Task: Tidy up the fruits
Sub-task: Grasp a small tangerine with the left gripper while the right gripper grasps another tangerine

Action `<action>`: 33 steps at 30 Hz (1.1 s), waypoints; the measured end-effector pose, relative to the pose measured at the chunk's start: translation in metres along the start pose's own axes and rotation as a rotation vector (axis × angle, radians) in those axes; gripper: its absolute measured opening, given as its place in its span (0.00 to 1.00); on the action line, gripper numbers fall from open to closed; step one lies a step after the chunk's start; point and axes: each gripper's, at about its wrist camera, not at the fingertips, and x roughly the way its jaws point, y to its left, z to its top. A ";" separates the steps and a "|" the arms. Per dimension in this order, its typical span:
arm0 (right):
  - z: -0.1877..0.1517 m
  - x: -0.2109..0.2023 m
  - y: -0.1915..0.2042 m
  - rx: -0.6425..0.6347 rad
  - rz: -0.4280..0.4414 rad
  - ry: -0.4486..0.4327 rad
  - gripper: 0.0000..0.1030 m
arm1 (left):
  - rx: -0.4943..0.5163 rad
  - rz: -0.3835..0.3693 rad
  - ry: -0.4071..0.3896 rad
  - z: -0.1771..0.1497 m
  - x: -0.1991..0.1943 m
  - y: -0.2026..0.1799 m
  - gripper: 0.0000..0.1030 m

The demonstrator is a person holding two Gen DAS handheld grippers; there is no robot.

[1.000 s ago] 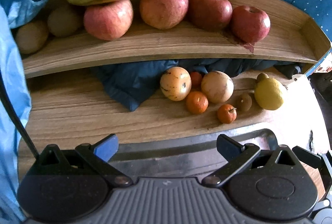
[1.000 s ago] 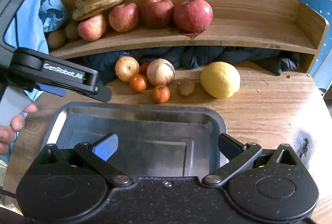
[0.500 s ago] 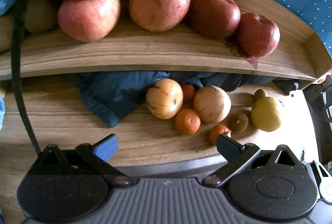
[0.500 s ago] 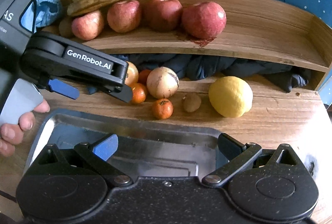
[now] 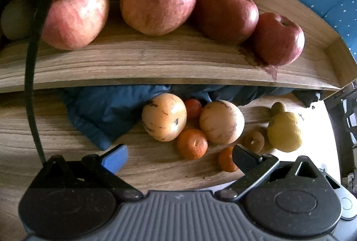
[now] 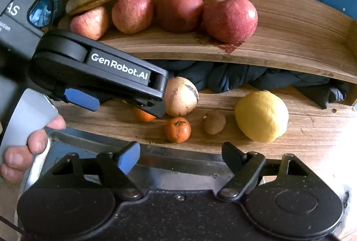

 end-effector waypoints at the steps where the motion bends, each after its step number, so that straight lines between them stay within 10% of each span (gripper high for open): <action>1: 0.000 0.000 -0.001 0.001 -0.002 -0.001 0.75 | 0.000 -0.003 0.001 0.001 0.001 0.000 0.96; 29: 0.015 0.025 0.002 0.020 0.009 0.035 0.42 | -0.025 -0.070 -0.005 0.000 0.004 0.006 0.56; 33: 0.013 0.026 0.001 0.022 0.014 0.037 0.37 | -0.027 -0.083 0.001 -0.001 0.005 0.007 0.37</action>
